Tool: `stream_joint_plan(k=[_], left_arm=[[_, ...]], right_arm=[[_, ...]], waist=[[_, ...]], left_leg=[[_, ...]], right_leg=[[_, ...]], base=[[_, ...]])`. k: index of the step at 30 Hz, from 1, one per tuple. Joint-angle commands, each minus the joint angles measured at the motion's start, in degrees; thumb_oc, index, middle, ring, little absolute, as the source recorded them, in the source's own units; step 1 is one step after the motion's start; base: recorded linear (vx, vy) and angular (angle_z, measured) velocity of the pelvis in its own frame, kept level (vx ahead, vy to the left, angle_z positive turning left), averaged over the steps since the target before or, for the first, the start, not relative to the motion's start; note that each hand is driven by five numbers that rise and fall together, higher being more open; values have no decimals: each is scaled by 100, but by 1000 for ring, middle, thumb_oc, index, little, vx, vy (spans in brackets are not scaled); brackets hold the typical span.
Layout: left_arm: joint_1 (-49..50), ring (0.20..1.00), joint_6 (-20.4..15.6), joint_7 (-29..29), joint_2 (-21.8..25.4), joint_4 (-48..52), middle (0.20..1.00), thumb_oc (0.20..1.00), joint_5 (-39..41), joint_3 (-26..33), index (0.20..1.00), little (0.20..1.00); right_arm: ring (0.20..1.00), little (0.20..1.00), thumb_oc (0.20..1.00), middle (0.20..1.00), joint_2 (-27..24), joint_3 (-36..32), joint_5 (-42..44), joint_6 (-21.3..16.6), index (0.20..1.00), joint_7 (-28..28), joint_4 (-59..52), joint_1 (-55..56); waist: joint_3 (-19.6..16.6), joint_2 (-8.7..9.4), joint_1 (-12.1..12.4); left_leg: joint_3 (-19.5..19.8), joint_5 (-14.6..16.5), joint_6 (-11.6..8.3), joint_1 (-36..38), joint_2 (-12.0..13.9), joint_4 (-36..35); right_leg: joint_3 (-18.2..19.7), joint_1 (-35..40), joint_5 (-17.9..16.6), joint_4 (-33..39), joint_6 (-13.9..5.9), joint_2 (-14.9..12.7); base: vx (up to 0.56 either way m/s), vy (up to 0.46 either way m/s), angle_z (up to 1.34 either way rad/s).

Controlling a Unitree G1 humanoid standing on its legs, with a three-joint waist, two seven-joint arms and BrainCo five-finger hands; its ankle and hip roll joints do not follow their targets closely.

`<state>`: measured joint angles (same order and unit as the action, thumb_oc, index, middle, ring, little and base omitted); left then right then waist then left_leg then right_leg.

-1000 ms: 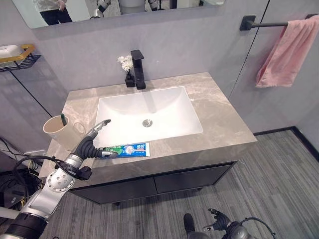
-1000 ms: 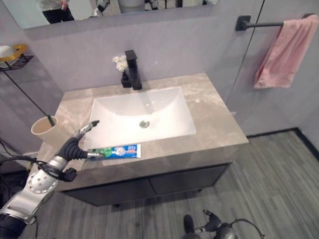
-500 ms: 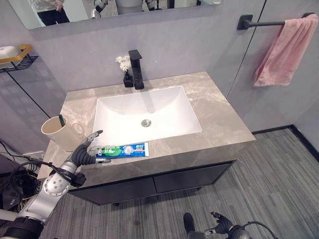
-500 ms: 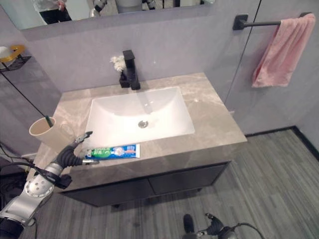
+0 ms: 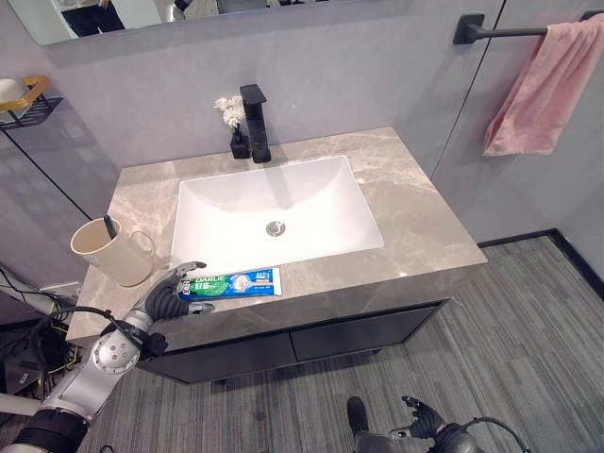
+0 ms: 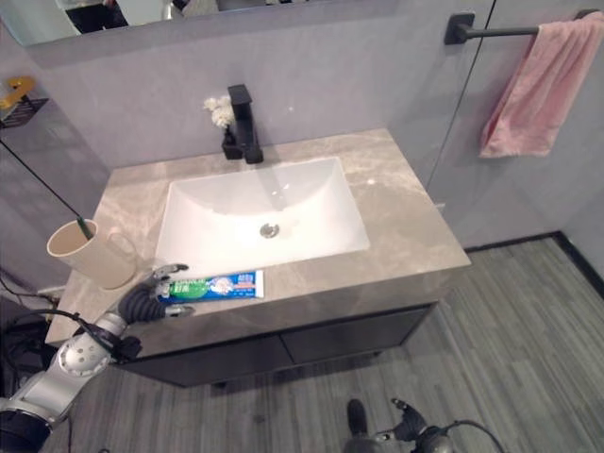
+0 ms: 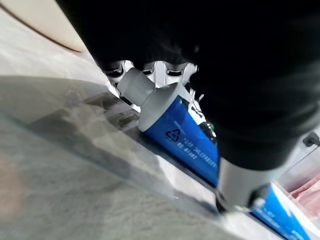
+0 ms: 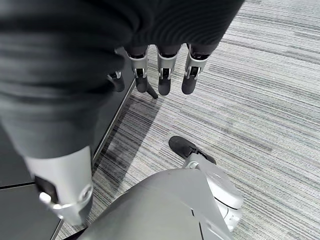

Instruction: Put brush and paste in cup on sink, flatten towel.

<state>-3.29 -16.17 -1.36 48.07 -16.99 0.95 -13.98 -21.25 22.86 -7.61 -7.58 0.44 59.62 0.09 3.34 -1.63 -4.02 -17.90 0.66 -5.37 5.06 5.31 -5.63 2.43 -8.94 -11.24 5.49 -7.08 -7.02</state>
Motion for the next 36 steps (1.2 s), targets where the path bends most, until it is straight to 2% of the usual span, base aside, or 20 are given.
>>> stream_joint_plan(k=[1, 6, 12, 15, 16, 22, 26, 31, 32, 34, 36], left_arm=[[-384, 413, -131, -114, 201, -87, 413, 413, -213, -17, 413, 413], [-441, 347, -133, -143, 159, -186, 347, 347, -416, -127, 347, 347], [-491, 319, -159, -168, 190, -239, 319, 319, -704, -270, 319, 319], [-503, 253, -185, -160, 222, -246, 253, 253, -868, -373, 253, 253], [-505, 200, -193, -154, 228, -237, 200, 200, -927, -417, 200, 200], [-560, 200, -250, -210, 239, -210, 200, 200, -1187, -588, 200, 200], [-705, 200, -218, -616, 134, -210, 200, 200, -1505, -483, 200, 200], [-804, 200, -209, -794, 111, -110, 200, 200, -1553, -371, 200, 200], [-887, 200, -186, -949, 15, -18, 200, 200, -1499, -249, 200, 200], [-995, 200, -184, -1124, -11, 245, 200, 200, -1535, -68, 200, 200], [-1077, 200, -181, -1306, -85, 443, 200, 200, -1544, 94, 200, 200]], right_arm=[[1000, 1000, 1000, 1000, 6, 51, 66, -94, 1000, -20, -1, -196], [1000, 1000, 1000, 1000, -19, 15, 60, -104, 1000, -52, -85, -172], [1000, 1000, 1000, 1000, -30, 3, 74, -111, 1000, -71, -111, -160], [1000, 1000, 1000, 1000, -44, -16, 91, -116, 1000, -85, -112, -159], [1000, 1000, 1000, 1000, -45, -23, 97, -120, 1000, -91, -115, -151], [1000, 1000, 1000, 1000, -10, -92, 215, -135, 1000, -145, 81, -164], [1000, 1000, 1000, 1000, 153, -395, 641, -76, 1000, -259, 856, -193], [1000, 1000, 1000, 1000, 249, -675, 985, -12, 1000, -259, 1345, -197], [1000, 1000, 1000, 1000, 285, -1099, 1480, 40, 1000, -271, 1767, -153], [1000, 1000, 1000, 1000, 289, -1503, 1951, 133, 1000, -207, 2132, -70], [1000, 1000, 1000, 1000, 244, -1696, 2101, 183, 1000, -191, 2306, 2]], waist=[[-47, 304, -130], [-44, 325, -153], [-39, 340, -161], [-51, 352, -171], [-52, 355, -173], [-78, 352, -161], [-168, 336, -130], [-204, 334, -114], [-258, 341, -124], [-307, 360, -131], [-341, 383, -156]], left_leg=[[371, -78, 74, -137, -54, 63], [364, -70, 81, -142, -54, 63], [361, -56, 86, -129, -52, 63], [358, -51, 86, -117, -48, 63], [352, -52, 86, -113, -41, 63], [354, -34, 79, -78, -25, 63], [407, -24, 72, -20, 5, 63], [444, -16, 70, 7, 9, 63], [459, -4, 66, 29, 14, 63], [479, 12, 62, 43, 21, 63], [486, 25, 56, 52, 29, 63]], right_leg=[[226, 127, -128, -49, -697, -593], [218, 124, -133, -49, -699, -592], [226, 131, -135, -49, -699, -594], [236, 137, -128, -49, -695, -588], [237, 138, -127, -49, -695, -587], [219, 183, -100, -49, -682, -579], [176, 284, -52, -49, -654, -565], [142, 344, -31, -49, -648, -565], [103, 384, -9, -49, -644, -566], [67, 408, 4, -49, -641, -559], [52, 421, 18, -49, -638, -560]], base=[[0, 0, 0], [0, 0, 0], [0, 0, 0], [0, 0, 0], [0, 0, 0], [0, 0, 0], [0, 0, 0], [2, 0, 1], [15, 0, 8], [17, -5, 16], [16, -4, 9]])
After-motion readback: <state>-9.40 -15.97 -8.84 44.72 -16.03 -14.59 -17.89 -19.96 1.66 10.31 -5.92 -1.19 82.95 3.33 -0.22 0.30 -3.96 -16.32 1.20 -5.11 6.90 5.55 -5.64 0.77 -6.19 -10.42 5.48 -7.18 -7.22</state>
